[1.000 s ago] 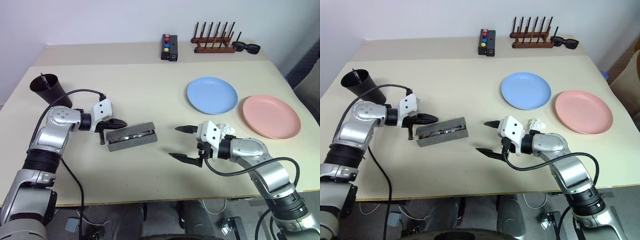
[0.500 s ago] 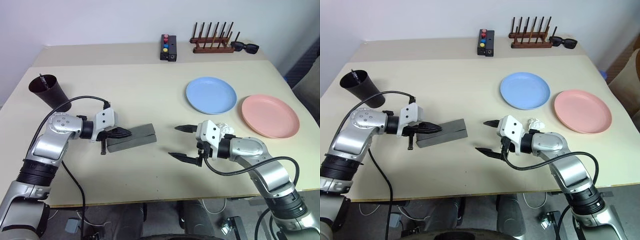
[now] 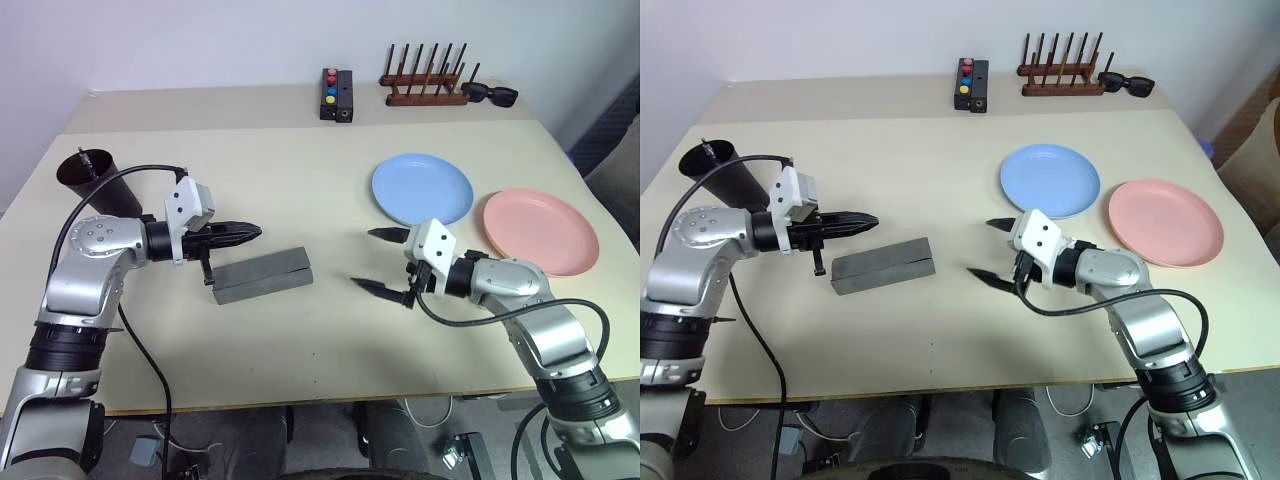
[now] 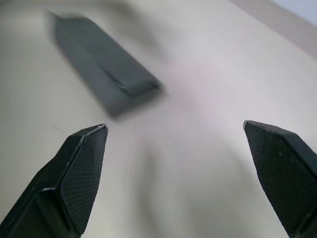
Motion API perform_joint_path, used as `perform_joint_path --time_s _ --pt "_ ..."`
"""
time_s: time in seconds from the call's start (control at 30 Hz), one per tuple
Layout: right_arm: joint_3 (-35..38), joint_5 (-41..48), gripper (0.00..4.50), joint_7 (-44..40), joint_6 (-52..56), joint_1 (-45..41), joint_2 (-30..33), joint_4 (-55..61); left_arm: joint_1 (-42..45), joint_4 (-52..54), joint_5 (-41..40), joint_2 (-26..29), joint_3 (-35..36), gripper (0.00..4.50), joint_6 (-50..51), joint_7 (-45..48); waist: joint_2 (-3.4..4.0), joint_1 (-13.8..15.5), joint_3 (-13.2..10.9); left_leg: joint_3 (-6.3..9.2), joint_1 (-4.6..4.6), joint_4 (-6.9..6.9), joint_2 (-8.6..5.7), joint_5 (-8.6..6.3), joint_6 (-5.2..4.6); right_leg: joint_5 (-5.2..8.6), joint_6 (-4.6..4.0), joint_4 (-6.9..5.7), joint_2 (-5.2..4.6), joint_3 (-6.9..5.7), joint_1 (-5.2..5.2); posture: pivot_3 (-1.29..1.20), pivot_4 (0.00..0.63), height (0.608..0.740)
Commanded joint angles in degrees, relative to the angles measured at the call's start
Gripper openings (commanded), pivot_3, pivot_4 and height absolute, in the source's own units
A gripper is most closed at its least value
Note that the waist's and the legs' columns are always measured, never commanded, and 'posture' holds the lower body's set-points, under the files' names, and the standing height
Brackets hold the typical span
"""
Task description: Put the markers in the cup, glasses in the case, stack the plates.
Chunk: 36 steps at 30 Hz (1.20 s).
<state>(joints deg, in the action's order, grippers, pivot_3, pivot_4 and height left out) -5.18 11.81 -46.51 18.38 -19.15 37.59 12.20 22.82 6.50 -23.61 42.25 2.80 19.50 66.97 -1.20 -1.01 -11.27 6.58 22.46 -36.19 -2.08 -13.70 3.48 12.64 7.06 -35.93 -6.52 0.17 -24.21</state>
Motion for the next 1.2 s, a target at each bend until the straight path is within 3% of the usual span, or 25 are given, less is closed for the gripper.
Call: perform_joint_path --time_s 0.03,0.47,0.7,1.0,1.1,1.2 --pt "2.4 -4.5 4.5 3.9 -3.2 -3.1 1.1 -4.5 -2.0 6.5 -2.2 -0.7 -0.9 0.03 1.8 -1.0 0.0 0.1 0.0 0.01 0.0 0.0 0.0 0.0 0.0 0.0 0.0 -0.01 0.0 0.0 0.0 0.0 0.15 0.734" --pt "9.1 -13.5 4.5 10.7 -8.0 -6.4 10.6 -23.1 -5.3 10.6 -1.9 -4.6 -4.9 0.03 4.9 -6.1 0.01 0.2 0.0 -0.02 0.01 -0.01 -0.02 0.0 0.0 0.08 -0.17 0.02 0.0 0.01 0.01 0.0 0.15 0.734" --pt "12.9 -12.7 4.5 8.8 -5.1 0.3 14.3 -23.3 -6.1 10.6 -2.4 -5.8 -5.0 0.03 4.8 -6.7 0.02 0.1 0.0 -0.02 -0.01 0.01 -0.02 0.0 0.0 0.08 -0.17 0.01 0.0 0.01 0.02 0.0 0.15 0.734" --pt "13.2 -12.7 4.5 10.8 0.7 5.6 12.5 -19.4 -5.5 10.7 -4.8 -8.7 -6.3 0.03 4.8 -5.5 0.07 0.1 0.0 -0.08 -0.05 -0.02 -0.02 0.0 0.0 0.09 -0.18 0.0 0.0 0.07 0.05 0.0 0.15 0.734" --pt "13.0 -13.2 3.62 11.9 2.1 6.1 12.5 -18.9 -5.2 10.6 -5.0 -9.7 -6.7 0.0 5.1 -5.9 0.07 0.2 0.0 -0.08 -0.05 -0.03 -0.02 0.0 0.0 0.09 -0.18 0.02 0.0 0.07 0.08 0.0 0.15 0.734" --pt "13.1 -12.9 2.14 12.1 2.8 6.6 12.5 -18.0 -5.0 10.6 -5.4 -10.6 -6.8 0.0 5.3 -6.0 0.07 0.2 0.0 -0.08 -0.05 -0.04 -0.02 0.0 0.0 0.09 -0.19 0.02 0.0 0.08 0.08 0.0 0.15 0.734"
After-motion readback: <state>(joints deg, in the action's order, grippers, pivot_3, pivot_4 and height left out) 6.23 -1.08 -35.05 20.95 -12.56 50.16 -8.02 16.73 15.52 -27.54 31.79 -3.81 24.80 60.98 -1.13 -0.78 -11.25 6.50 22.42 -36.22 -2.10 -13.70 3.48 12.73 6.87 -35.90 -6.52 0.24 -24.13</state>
